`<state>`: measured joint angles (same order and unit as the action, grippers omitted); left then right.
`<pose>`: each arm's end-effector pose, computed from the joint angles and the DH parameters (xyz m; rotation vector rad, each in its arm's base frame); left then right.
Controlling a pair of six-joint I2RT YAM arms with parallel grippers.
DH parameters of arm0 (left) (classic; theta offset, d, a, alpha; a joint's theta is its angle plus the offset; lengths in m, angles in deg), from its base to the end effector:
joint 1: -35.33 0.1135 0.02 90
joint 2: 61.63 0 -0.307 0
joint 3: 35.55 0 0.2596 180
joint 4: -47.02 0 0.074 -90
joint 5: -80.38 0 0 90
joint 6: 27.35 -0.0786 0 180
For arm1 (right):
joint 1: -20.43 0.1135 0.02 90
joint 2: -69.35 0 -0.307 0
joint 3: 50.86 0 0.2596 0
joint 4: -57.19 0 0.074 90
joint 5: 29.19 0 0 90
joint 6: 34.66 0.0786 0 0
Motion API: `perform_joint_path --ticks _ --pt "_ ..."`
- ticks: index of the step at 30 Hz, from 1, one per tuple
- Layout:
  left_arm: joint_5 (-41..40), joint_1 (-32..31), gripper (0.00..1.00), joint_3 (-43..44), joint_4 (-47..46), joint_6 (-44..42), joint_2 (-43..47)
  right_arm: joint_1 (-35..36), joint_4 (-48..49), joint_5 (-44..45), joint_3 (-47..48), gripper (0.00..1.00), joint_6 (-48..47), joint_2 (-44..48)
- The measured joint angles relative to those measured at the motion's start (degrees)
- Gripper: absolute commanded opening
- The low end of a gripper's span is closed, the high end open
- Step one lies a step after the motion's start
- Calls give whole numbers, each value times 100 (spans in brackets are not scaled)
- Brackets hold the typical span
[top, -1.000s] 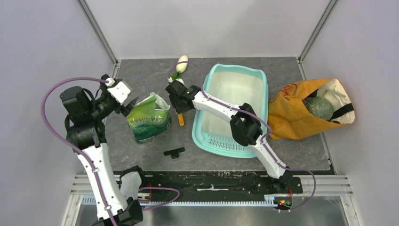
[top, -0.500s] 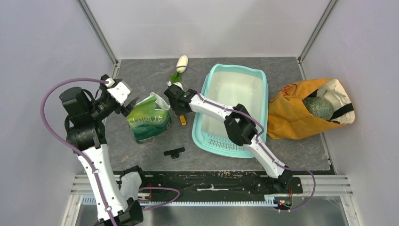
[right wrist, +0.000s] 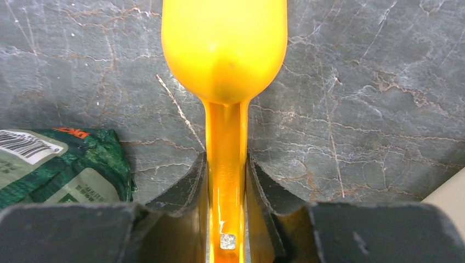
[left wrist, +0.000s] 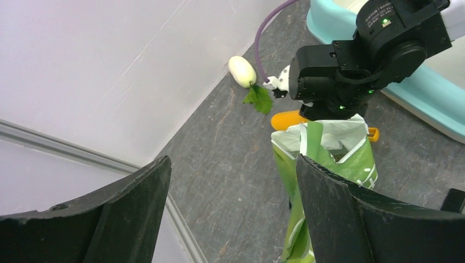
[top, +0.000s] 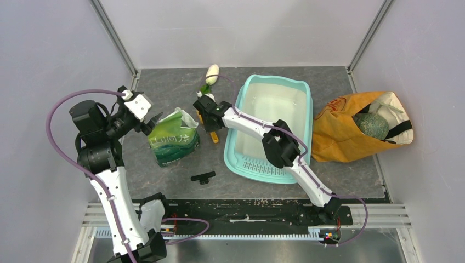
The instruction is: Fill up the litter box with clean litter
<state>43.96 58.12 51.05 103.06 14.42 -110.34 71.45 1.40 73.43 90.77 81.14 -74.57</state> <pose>0.1508 -0.0053 0.4660 0.9521 1.4765 0.0162 0.3953 0.4612 0.1560 -0.4804 2.5184 0.2333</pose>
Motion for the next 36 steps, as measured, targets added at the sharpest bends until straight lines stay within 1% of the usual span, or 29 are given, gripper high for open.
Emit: perform_joint_path --ticks 4,8,10,13,15,17,19,21,24,27,29,31,36 --pt "96 -2 90 11 -85 212 -63 -74 151 -144 166 0 -63 63" --pt "221 -2 90 42 -258 448 -96 -221 400 -367 157 0 -153 549" --pt "278 -9 90 101 -321 575 -118 -315 592 -498 63 0 -192 960" --pt "404 -48 90 264 -509 782 -232 -546 907 -841 -317 0 -291 1939" --pt "507 -105 90 389 -588 850 -328 -748 1091 -1215 -542 0 -376 2549" --pt "564 -262 89 553 -649 863 -498 -1045 1244 -1775 -809 0 -518 3228" --pt "568 -538 89 726 -682 837 -686 -1366 1344 -2304 -1086 0 -645 3807" --pt "479 -973 88 883 -669 658 -909 -1766 1346 -2975 -1408 0 -756 4332" --pt "271 -1738 88 988 -616 74 -1263 -2347 1193 -4057 -1869 0 -885 4898" --pt "197 -2304 87 986 -566 -514 -1519 -2723 901 -5062 -2391 0 -1093 5270" --pt "214 -2667 87 975 -612 -920 -1657 -2826 442 -5770 -2837 0 -1384 5512" --pt "236 -2986 87 870 -758 -1274 -1690 -2815 11 -6290 -3228 0 -1650 5702" --pt "221 -3993 86 326 -1032 -2170 -1606 -2752 -861 -7211 -4041 0 -2085 6133"
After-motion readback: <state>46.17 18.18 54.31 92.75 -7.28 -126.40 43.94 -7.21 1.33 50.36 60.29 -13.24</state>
